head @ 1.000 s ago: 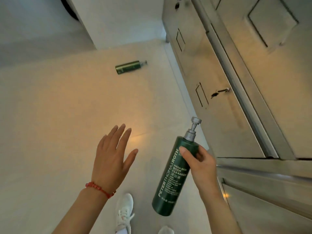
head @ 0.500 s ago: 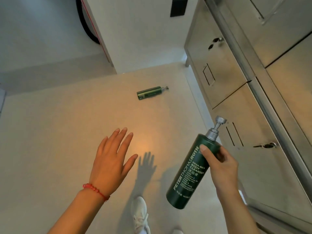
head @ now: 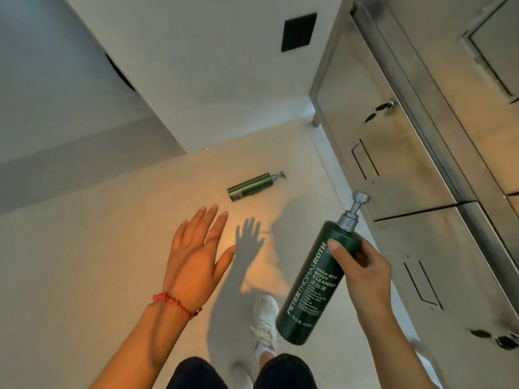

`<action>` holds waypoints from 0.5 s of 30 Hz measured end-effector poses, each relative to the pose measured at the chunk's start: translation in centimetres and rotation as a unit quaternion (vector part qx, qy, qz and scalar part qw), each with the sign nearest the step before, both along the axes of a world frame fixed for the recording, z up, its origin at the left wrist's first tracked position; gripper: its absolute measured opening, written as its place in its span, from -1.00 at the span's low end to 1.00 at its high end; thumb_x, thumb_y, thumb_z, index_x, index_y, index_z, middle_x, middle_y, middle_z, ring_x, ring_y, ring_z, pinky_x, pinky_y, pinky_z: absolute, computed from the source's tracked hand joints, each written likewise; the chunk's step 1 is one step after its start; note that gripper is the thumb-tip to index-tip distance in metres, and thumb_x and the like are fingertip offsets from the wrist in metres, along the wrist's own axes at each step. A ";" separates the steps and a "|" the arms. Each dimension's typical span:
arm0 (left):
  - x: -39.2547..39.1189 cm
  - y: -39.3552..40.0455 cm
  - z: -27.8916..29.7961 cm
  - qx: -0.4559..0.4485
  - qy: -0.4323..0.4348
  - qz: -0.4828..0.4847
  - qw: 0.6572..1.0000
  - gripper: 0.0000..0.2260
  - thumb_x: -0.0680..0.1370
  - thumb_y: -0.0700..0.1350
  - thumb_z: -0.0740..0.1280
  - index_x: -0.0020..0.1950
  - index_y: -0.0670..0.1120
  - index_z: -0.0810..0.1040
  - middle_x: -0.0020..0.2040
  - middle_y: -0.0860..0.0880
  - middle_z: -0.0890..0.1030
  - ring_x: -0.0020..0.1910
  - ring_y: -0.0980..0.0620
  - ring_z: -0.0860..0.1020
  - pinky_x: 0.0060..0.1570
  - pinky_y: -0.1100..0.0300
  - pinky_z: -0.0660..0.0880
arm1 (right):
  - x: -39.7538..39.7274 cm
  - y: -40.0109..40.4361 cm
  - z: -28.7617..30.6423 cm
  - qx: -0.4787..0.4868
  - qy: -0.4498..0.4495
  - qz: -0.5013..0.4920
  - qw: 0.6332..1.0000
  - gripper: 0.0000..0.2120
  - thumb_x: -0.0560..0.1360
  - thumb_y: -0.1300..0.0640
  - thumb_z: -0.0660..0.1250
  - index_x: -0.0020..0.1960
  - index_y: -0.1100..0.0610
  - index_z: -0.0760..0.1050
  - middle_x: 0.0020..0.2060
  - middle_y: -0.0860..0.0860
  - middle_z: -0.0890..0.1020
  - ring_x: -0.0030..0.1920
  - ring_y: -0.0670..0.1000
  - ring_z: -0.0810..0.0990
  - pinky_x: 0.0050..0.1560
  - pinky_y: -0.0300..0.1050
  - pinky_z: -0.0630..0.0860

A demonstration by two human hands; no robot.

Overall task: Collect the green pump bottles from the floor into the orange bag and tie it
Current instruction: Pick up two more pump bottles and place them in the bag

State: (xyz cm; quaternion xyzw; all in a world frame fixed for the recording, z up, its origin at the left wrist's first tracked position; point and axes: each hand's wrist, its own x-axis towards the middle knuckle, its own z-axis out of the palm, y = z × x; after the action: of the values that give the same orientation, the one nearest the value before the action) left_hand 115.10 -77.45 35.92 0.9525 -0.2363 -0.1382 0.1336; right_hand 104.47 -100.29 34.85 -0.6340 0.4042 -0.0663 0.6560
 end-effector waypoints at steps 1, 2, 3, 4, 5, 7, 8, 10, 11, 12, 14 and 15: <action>1.8 -0.7 -0.1 0.000 0.004 -0.011 1.000 -0.48 0.50 0.10 0.05 0.35 -0.18 0.34 0.36 -0.22 0.40 0.35 -0.22 0.33 0.28 -0.16 0.24 | 1.4 -0.3 -0.1 0.002 0.000 -0.003 1.000 -0.79 0.34 0.16 0.45 -0.05 0.00 0.57 -0.19 -0.10 0.67 -0.18 -0.19 0.64 -0.29 -0.43 0.49; 3.6 -1.5 -0.2 -0.002 0.003 -0.021 1.000 -0.48 0.51 0.10 0.05 0.34 -0.18 0.35 0.35 -0.22 0.40 0.35 -0.23 0.33 0.28 -0.17 0.24 | 2.8 -0.6 -0.4 0.001 0.004 -0.007 1.000 -0.79 0.33 0.16 0.45 -0.05 0.01 0.57 -0.22 -0.10 0.68 -0.18 -0.19 0.64 -0.29 -0.43 0.49; 5.5 -2.2 -0.3 -0.006 0.000 -0.031 1.000 -0.48 0.51 0.10 0.05 0.33 -0.19 0.36 0.35 -0.22 0.41 0.34 -0.23 0.33 0.28 -0.17 0.25 | 4.1 -0.9 -0.8 0.001 0.007 -0.009 1.000 -0.79 0.33 0.16 0.46 -0.05 0.01 0.58 -0.24 -0.11 0.69 -0.18 -0.18 0.64 -0.28 -0.44 0.49; 7.3 -2.9 -0.6 -0.010 -0.003 -0.040 0.999 -0.48 0.50 0.10 0.06 0.33 -0.20 0.37 0.34 -0.23 0.41 0.34 -0.24 0.33 0.27 -0.18 0.26 | 5.2 -1.1 -1.2 0.003 0.010 -0.013 1.000 -0.79 0.33 0.16 0.46 -0.05 0.01 0.58 -0.24 -0.13 0.69 -0.17 -0.18 0.64 -0.28 -0.44 0.49; 9.0 -3.5 -0.9 -0.015 -0.002 -0.049 0.999 -0.48 0.50 0.09 0.07 0.32 -0.20 0.37 0.34 -0.23 0.41 0.34 -0.24 0.33 0.28 -0.18 0.26 | 6.3 -1.3 -1.5 0.005 0.015 -0.020 1.000 -0.79 0.33 0.15 0.46 -0.05 0.00 0.57 -0.23 -0.16 0.69 -0.17 -0.19 0.64 -0.27 -0.44 0.49; 12.4 -4.8 -1.8 -0.023 0.003 -0.067 0.998 -0.49 0.50 0.09 0.09 0.33 -0.20 0.36 0.35 -0.24 0.41 0.35 -0.24 0.32 0.29 -0.17 0.26 | 8.4 -2.0 -2.4 -0.001 0.026 -0.037 0.999 -0.78 0.32 0.14 0.46 -0.05 -0.03 0.57 -0.23 -0.15 0.69 -0.16 -0.19 0.63 -0.24 -0.43 0.50; 14.1 -5.4 -2.4 -0.028 -0.001 -0.080 0.996 -0.50 0.51 0.08 0.10 0.33 -0.21 0.36 0.34 -0.24 0.40 0.35 -0.24 0.32 0.28 -0.18 0.27 | 9.4 -2.4 -3.0 -0.004 0.032 -0.045 0.998 -0.78 0.32 0.14 0.46 -0.06 -0.05 0.57 -0.22 -0.15 0.69 -0.16 -0.20 0.63 -0.24 -0.44 0.50; 16.8 -6.5 -3.9 -0.036 0.005 -0.109 0.993 -0.51 0.51 0.07 0.12 0.33 -0.22 0.36 0.34 -0.26 0.40 0.34 -0.27 0.33 0.26 -0.21 0.28 | 11.2 -2.8 -4.3 -0.006 0.043 -0.064 0.997 -0.78 0.32 0.12 0.47 -0.06 -0.08 0.56 -0.20 -0.17 0.67 -0.16 -0.22 0.63 -0.27 -0.45 0.50; 18.2 -7.0 -4.8 -0.033 0.013 -0.124 0.992 -0.50 0.51 0.07 0.10 0.33 -0.21 0.36 0.34 -0.26 0.40 0.34 -0.28 0.33 0.26 -0.22 0.28 | 12.1 -3.1 -5.2 -0.012 0.047 -0.076 0.996 -0.77 0.32 0.10 0.46 -0.05 -0.08 0.56 -0.19 -0.17 0.67 -0.16 -0.23 0.63 -0.29 -0.46 0.49; 19.6 -7.6 -5.8 -0.027 0.014 -0.143 0.989 -0.49 0.52 0.09 0.07 0.33 -0.21 0.36 0.34 -0.26 0.40 0.34 -0.28 0.33 0.25 -0.22 0.28 | 13.0 -3.4 -6.2 -0.019 0.052 -0.089 0.994 -0.77 0.33 0.09 0.46 -0.04 -0.07 0.56 -0.19 -0.17 0.67 -0.16 -0.23 0.63 -0.30 -0.46 0.48; 22.1 -8.6 -8.1 -0.007 0.007 -0.188 0.982 -0.46 0.54 0.14 -0.02 0.33 -0.21 0.37 0.33 -0.27 0.41 0.32 -0.30 0.35 0.24 -0.24 0.29 | 14.8 -3.9 -8.4 -0.022 0.056 -0.116 0.991 -0.80 0.33 0.10 0.46 -0.07 -0.06 0.56 -0.23 -0.16 0.67 -0.20 -0.24 0.62 -0.33 -0.47 0.47; 23.1 -9.0 -9.3 0.000 0.007 -0.206 0.979 -0.45 0.54 0.14 -0.03 0.32 -0.21 0.37 0.32 -0.27 0.42 0.30 -0.30 0.37 0.23 -0.24 0.29 | 15.6 -4.0 -9.4 -0.019 0.055 -0.127 0.990 -0.81 0.33 0.11 0.45 -0.08 -0.06 0.56 -0.27 -0.16 0.68 -0.21 -0.23 0.62 -0.34 -0.48 0.46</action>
State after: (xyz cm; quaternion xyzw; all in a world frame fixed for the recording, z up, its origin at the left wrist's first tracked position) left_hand 138.24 -86.46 26.59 0.8826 -0.4262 -0.1692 0.1034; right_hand 120.10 -104.28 25.47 -0.5921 0.5157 -0.1220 0.6072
